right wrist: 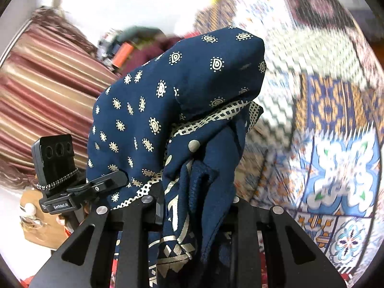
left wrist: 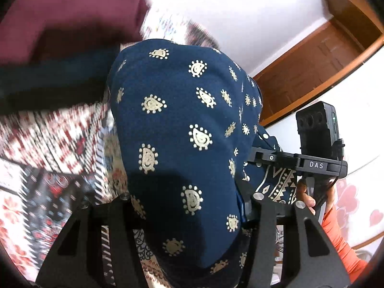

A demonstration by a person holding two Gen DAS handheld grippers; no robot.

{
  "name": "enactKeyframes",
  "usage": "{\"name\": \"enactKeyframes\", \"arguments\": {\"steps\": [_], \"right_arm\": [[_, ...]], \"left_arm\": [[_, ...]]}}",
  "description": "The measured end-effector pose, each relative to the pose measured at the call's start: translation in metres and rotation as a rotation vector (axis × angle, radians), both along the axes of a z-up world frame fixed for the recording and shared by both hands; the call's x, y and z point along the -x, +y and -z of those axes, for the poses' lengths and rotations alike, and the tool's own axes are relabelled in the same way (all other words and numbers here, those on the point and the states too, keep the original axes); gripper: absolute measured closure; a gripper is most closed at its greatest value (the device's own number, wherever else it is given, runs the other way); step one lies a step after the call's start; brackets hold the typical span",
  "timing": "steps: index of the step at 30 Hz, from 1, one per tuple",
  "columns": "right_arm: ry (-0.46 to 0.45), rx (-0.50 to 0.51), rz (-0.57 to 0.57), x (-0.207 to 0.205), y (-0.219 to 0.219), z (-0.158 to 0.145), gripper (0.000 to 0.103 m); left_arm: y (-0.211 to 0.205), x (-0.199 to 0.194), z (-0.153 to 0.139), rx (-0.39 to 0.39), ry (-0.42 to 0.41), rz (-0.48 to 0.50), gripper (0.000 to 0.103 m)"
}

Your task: Fold large clothes

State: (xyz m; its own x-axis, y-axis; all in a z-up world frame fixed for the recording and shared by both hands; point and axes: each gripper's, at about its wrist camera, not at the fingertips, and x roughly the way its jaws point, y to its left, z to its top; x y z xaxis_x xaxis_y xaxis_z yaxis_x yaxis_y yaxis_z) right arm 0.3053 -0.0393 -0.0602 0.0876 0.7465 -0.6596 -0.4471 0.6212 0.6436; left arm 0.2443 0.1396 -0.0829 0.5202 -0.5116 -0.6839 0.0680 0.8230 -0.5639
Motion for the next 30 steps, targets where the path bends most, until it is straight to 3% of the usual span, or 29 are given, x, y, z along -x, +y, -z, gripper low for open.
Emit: {"name": "enactKeyframes", "arguments": {"steps": [9, 16, 19, 22, 27, 30], "right_arm": [[-0.236, -0.090, -0.028, -0.013, 0.062, -0.115, 0.080], [-0.315, -0.112, -0.057, -0.046, 0.122, -0.146, 0.080], [-0.308, -0.116, -0.056, -0.069, 0.150, -0.142, 0.080], [-0.271, -0.110, -0.048, -0.101, 0.176, -0.119, 0.080], [-0.177, -0.056, -0.016, -0.135, 0.206, -0.064, 0.080], [-0.149, 0.038, -0.004, -0.155, 0.229, -0.037, 0.078]], "left_arm": [[0.052, 0.014, -0.130, -0.087, -0.253, -0.042, 0.049], [0.123, -0.004, -0.191, -0.157, -0.347, -0.108, 0.048], [0.155, -0.029, -0.193, -0.146, -0.341, -0.141, 0.046], [0.188, -0.064, -0.181, -0.132, -0.293, -0.152, 0.046], [0.227, -0.126, -0.137, -0.124, -0.176, -0.183, 0.045], [0.253, -0.149, -0.098, -0.104, -0.080, -0.226, 0.044]]}}
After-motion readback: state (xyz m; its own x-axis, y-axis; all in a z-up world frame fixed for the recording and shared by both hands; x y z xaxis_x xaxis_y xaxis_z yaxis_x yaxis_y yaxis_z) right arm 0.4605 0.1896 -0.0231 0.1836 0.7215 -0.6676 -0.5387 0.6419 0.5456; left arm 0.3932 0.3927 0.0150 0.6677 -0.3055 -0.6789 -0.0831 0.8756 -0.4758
